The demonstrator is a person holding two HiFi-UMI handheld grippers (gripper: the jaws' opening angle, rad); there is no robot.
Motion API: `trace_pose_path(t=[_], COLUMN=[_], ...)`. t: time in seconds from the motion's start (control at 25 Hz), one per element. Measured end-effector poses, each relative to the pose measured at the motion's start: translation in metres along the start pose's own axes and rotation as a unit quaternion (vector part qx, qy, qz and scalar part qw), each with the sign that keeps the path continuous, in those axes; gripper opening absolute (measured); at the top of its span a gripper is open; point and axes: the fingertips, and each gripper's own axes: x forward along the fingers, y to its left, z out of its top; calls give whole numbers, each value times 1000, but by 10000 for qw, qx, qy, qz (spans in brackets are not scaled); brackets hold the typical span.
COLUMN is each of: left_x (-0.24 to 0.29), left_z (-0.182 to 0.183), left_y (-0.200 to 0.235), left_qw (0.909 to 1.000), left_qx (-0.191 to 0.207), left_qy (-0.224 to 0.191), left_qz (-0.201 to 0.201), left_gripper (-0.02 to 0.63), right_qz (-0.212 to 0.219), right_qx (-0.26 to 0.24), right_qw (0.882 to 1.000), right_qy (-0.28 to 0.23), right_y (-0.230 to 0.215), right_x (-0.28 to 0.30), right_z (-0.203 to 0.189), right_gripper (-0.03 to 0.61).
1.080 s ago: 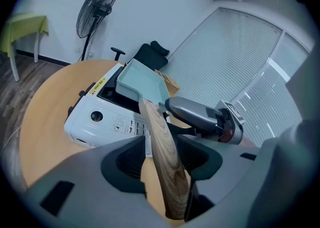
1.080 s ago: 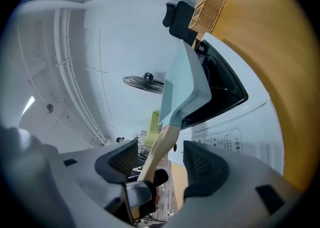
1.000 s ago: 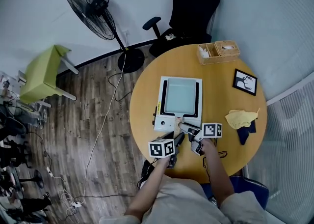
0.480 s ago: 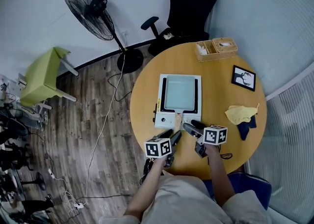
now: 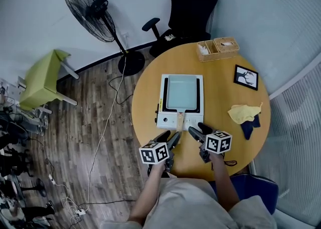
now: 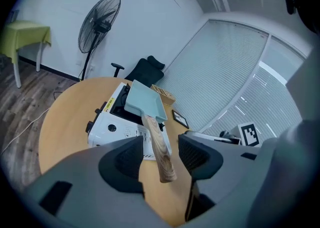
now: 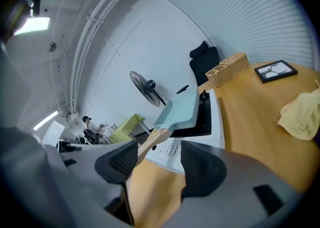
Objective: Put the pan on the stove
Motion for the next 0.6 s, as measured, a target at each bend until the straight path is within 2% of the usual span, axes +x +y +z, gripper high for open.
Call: trace_pose_path(t=[0.12, 0.28, 0.4, 0.6], left_x=[-10, -22, -28, -32], left_z=[6, 18, 23, 23], left_y=[6, 13, 14, 12], left_qw=[9995, 9940, 9881, 9800], left_qx=[203, 848, 1284, 1769], left_qy=[-160, -474, -625, -593], left_qz=[190, 504, 574, 693], left_gripper=[227, 227, 227, 225], right_qz=[-357, -657, -804, -1139], right_qx=[-554, -1039, -1115, -1238], right_qw=[9978, 9924, 9903, 9843], right_qy=[14, -39, -190, -544], right_y=[-3, -3, -3, -4], right_x=[-8, -15, -19, -30], right_z=[-2, -3, -3, 3], right_gripper=[268, 267, 267, 252])
